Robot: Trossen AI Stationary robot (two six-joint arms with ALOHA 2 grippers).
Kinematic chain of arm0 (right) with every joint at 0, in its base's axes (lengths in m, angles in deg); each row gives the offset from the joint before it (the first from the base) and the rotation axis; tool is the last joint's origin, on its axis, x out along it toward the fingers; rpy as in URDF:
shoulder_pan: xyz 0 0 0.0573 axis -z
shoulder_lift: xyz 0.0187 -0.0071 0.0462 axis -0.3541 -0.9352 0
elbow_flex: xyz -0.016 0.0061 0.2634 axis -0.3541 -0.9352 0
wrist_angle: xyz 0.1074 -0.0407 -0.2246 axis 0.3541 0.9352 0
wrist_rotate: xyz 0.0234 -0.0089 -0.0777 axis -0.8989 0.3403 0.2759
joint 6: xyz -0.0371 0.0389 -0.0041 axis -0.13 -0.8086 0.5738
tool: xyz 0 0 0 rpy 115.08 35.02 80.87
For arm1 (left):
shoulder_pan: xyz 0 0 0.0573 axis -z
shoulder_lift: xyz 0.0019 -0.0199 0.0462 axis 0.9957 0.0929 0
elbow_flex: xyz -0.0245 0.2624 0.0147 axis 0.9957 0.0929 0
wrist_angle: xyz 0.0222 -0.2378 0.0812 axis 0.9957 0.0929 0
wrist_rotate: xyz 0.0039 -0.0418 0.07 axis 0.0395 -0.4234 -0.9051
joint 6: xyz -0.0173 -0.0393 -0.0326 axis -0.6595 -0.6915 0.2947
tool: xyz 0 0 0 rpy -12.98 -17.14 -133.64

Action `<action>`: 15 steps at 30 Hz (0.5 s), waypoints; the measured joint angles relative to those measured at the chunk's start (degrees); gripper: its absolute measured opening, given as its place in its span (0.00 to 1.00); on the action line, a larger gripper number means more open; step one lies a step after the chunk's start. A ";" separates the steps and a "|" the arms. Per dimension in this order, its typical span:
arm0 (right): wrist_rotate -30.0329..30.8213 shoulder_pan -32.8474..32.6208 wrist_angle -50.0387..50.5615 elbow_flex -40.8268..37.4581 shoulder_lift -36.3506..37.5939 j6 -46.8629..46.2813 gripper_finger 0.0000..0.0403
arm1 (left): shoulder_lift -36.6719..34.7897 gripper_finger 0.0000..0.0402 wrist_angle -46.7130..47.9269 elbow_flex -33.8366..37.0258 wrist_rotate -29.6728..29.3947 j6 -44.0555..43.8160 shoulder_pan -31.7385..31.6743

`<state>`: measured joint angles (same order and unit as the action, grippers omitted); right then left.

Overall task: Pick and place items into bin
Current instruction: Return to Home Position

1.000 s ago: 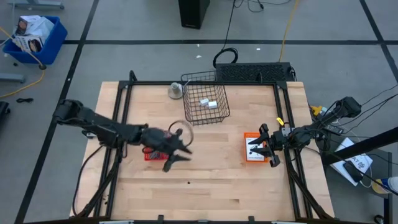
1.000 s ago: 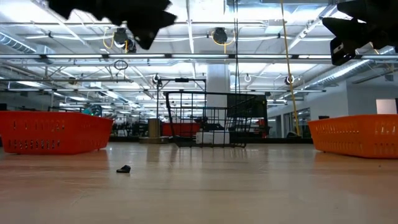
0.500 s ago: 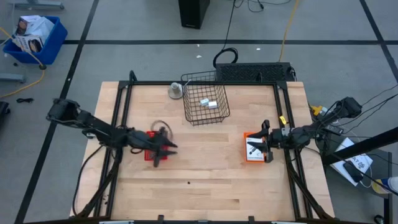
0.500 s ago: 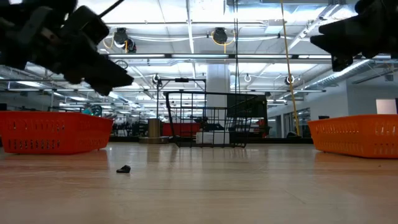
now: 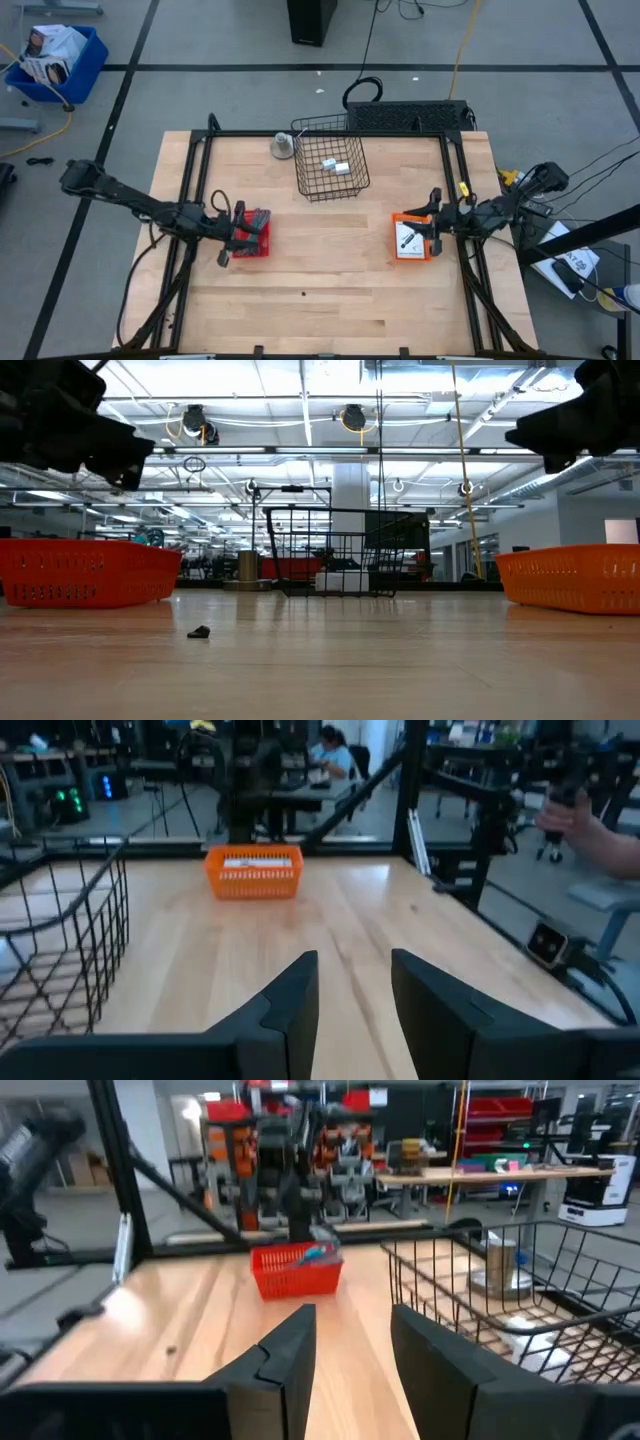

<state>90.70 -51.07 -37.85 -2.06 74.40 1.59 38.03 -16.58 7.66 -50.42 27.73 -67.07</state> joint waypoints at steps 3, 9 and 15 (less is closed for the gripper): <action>0.23 -0.69 5.62 0.21 6.61 -0.46 0.31 | -5.76 0.33 7.82 -0.01 -1.39 -0.63 1.20; 3.26 -0.88 13.58 0.26 11.74 -1.37 0.31 | -15.17 0.33 16.22 -0.01 -6.07 1.39 3.63; 3.59 -0.77 15.35 -0.14 11.64 -1.27 0.31 | -21.04 0.33 24.24 -0.01 -11.55 1.82 4.03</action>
<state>94.29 -51.85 -22.50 -2.20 86.04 0.32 16.99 7.66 7.65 -61.97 29.55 -63.04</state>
